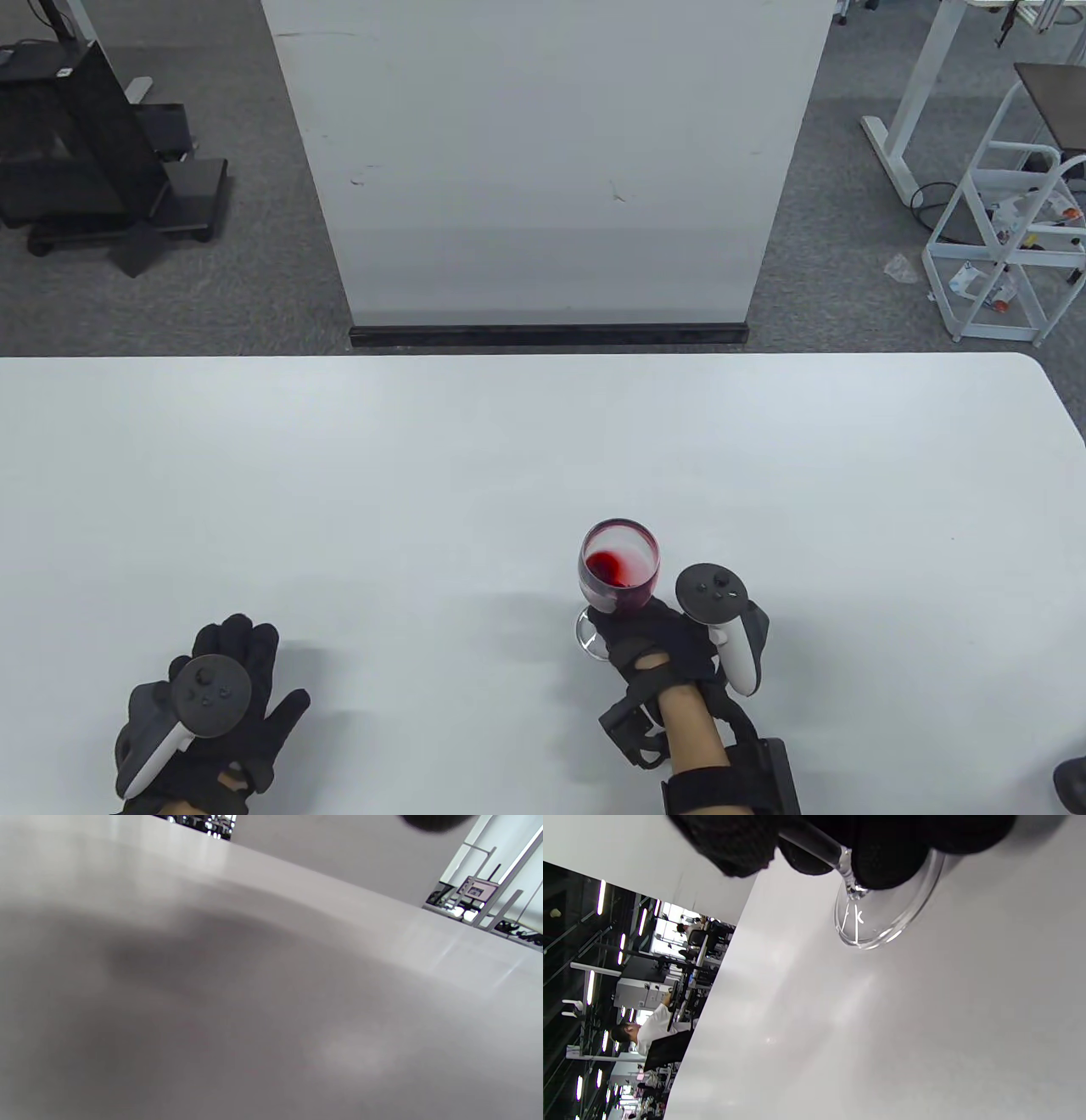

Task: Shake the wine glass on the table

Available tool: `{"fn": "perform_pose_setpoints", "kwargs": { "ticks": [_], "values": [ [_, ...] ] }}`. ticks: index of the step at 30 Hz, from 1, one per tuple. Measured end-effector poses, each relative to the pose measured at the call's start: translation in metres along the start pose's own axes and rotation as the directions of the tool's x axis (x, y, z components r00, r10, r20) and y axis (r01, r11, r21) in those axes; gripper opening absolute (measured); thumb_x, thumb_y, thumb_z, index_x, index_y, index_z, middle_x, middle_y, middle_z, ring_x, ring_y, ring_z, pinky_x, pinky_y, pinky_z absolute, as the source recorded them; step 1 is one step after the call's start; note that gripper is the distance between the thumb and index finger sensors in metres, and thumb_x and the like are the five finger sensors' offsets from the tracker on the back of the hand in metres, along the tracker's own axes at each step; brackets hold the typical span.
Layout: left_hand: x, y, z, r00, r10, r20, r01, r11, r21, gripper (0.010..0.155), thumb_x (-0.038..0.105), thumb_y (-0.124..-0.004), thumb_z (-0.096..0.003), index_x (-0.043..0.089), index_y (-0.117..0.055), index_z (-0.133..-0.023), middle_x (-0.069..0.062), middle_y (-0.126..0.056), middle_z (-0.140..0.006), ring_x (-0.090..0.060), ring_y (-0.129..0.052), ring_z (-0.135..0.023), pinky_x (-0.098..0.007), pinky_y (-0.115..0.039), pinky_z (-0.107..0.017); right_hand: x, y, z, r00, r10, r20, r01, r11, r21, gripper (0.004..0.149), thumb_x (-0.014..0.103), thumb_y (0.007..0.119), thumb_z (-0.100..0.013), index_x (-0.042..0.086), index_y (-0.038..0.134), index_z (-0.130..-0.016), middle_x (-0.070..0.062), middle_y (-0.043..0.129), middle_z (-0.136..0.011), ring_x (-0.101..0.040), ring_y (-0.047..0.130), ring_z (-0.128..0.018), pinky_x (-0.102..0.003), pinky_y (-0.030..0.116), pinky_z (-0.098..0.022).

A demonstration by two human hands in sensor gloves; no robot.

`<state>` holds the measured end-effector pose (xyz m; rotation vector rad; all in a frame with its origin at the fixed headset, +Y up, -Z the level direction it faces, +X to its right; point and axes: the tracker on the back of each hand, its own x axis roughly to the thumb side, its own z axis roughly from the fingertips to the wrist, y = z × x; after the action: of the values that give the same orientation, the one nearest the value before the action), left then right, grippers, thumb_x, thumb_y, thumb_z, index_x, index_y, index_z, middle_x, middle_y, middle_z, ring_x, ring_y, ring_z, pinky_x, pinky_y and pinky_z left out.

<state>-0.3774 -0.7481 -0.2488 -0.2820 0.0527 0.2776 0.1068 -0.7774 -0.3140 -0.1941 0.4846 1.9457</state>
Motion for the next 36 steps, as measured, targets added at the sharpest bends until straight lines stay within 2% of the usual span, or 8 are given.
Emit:
{"fn": "perform_pose_setpoints", "kwargs": {
  "ticks": [3,8,12,16,25,28,32,36],
  "values": [
    [0.0,0.0,-0.001,1.0,0.0,-0.001,0.0,1.0,-0.002,0.08,0.066,-0.053,-0.0428,0.038,-0.01,-0.104,0.007,0.006,-0.113,-0.022,0.011,-0.103,-0.046,0.004,-0.073,-0.005,0.004,0.0,1.0,-0.023,0.006,0.023,0.995,-0.101,0.057,0.042,0.073,-0.053,0.018,0.055,-0.101,-0.009,0.046,-0.111,-0.023,0.076,-0.072,-0.04,0.074,-0.047],
    [0.0,-0.001,-0.001,1.0,-0.003,0.0,0.003,1.0,-0.005,0.08,0.066,-0.052,-0.0429,0.038,-0.01,-0.104,0.007,0.006,-0.113,-0.022,0.011,-0.103,-0.046,0.004,-0.073,0.0,-0.001,-0.001,1.0,0.002,-0.003,-0.002,1.0,0.011,0.054,0.041,0.078,-0.052,0.016,0.063,-0.097,-0.008,0.052,-0.11,-0.027,0.079,-0.07,-0.042,0.075,-0.044],
    [0.0,-0.001,-0.001,1.0,-0.003,0.0,0.003,1.0,-0.007,0.08,0.066,-0.052,-0.0429,0.038,-0.01,-0.104,0.007,0.006,-0.113,-0.022,0.011,-0.103,-0.046,0.004,-0.073,-0.004,0.004,-0.001,1.0,-0.006,0.01,0.007,0.996,-0.09,0.055,0.041,0.074,-0.053,0.018,0.057,-0.1,-0.008,0.047,-0.111,-0.023,0.077,-0.071,-0.039,0.074,-0.045],
    [0.0,-0.001,-0.001,1.0,-0.005,-0.002,0.005,1.0,-0.01,0.08,0.066,-0.053,-0.0429,0.038,-0.01,-0.104,0.007,0.006,-0.113,-0.022,0.011,-0.103,-0.046,0.004,-0.073,0.001,-0.001,-0.001,0.999,0.03,-0.01,-0.03,0.999,0.032,0.054,0.041,0.077,-0.052,0.016,0.062,-0.097,-0.008,0.051,-0.11,-0.027,0.079,-0.07,-0.042,0.075,-0.044],
    [0.0,-0.001,-0.001,1.0,0.001,-0.002,-0.001,1.0,-0.011,0.08,0.066,-0.052,-0.043,0.038,-0.01,-0.104,0.007,0.006,-0.113,-0.022,0.011,-0.103,-0.046,0.004,-0.073,-0.002,-0.004,-0.001,0.999,0.032,-0.006,-0.032,0.999,0.026,0.054,0.041,0.077,-0.052,0.017,0.062,-0.098,-0.007,0.051,-0.11,-0.026,0.078,-0.07,-0.042,0.074,-0.046],
    [0.0,-0.001,-0.001,1.0,0.0,-0.004,0.0,1.0,-0.013,0.08,0.066,-0.052,-0.043,0.038,-0.01,-0.104,0.007,0.006,-0.113,-0.022,0.011,-0.103,-0.046,0.004,-0.073,-0.006,0.002,-0.002,1.0,-0.012,0.01,0.013,0.996,-0.084,0.055,0.041,0.074,-0.052,0.019,0.057,-0.1,-0.007,0.047,-0.111,-0.023,0.077,-0.071,-0.041,0.074,-0.047],
    [0.0,0.0,0.001,1.0,0.002,-0.001,-0.002,1.0,-0.007,0.08,0.066,-0.053,-0.0429,0.038,-0.01,-0.104,0.007,0.006,-0.113,-0.022,0.011,-0.103,-0.046,0.004,-0.073,-0.004,-0.007,-0.003,1.0,-0.007,-0.008,0.007,0.999,0.052,0.055,0.041,0.078,-0.052,0.016,0.062,-0.098,-0.008,0.051,-0.111,-0.027,0.077,-0.071,-0.043,0.074,-0.045],
    [0.0,-0.001,-0.001,1.0,0.002,-0.004,-0.002,1.0,-0.012,0.08,0.066,-0.053,-0.0429,0.038,-0.01,-0.104,0.007,0.006,-0.113,-0.022,0.011,-0.103,-0.046,0.004,-0.073,-0.007,-0.002,-0.002,1.0,-0.015,0.018,0.016,0.998,-0.066,0.056,0.041,0.074,-0.052,0.018,0.057,-0.1,-0.008,0.048,-0.111,-0.024,0.077,-0.071,-0.043,0.073,-0.049]
  ]
}}
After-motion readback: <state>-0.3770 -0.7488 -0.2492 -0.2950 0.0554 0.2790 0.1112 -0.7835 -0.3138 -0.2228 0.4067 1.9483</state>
